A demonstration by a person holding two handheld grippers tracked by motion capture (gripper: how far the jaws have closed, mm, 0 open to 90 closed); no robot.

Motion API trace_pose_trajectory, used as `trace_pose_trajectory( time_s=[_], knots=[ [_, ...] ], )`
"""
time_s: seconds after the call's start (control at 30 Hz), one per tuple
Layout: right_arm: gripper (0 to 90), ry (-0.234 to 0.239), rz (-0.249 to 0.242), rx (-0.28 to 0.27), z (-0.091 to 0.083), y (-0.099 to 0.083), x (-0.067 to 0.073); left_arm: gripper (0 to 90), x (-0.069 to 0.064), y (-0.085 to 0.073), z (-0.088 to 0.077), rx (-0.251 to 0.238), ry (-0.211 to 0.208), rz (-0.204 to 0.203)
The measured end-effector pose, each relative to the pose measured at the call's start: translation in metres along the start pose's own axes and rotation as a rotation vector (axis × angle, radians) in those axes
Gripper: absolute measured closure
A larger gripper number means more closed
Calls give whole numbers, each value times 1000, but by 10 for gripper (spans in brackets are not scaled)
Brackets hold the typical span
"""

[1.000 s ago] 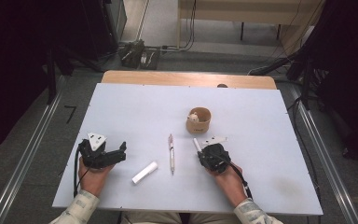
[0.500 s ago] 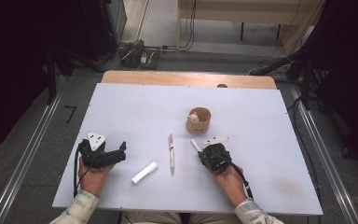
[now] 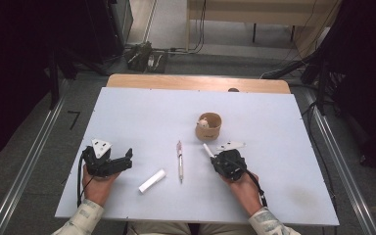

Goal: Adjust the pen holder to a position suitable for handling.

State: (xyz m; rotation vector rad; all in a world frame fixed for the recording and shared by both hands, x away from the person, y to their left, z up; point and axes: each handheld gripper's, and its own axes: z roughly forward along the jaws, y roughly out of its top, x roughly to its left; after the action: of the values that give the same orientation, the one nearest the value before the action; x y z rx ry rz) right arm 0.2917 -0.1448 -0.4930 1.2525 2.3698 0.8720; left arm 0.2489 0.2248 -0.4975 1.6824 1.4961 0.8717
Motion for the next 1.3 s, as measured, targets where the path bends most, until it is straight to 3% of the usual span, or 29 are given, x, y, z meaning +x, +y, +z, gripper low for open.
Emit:
trace_pose_trajectory(
  time_s=[0.33,0.63,1.0,1.1,1.2,1.3],
  knots=[
    [763,15,8,-56,-16,3,-3,32,-1,0,0,-1,-13,-9],
    [763,32,10,-115,-28,7,-2,46,-10,9,-5,-28,-91,-53],
    [763,28,-29,-155,-30,9,5,57,-32,17,-8,-50,-143,-14],
    [762,30,-36,-164,-30,9,6,57,-40,20,-8,-44,-175,-15],
    [763,30,-39,-169,-30,9,6,57,-47,24,-5,-28,-232,-56],
    [762,32,-40,-172,-30,9,7,61,-57,27,-2,-26,-260,-63]
  ],
)
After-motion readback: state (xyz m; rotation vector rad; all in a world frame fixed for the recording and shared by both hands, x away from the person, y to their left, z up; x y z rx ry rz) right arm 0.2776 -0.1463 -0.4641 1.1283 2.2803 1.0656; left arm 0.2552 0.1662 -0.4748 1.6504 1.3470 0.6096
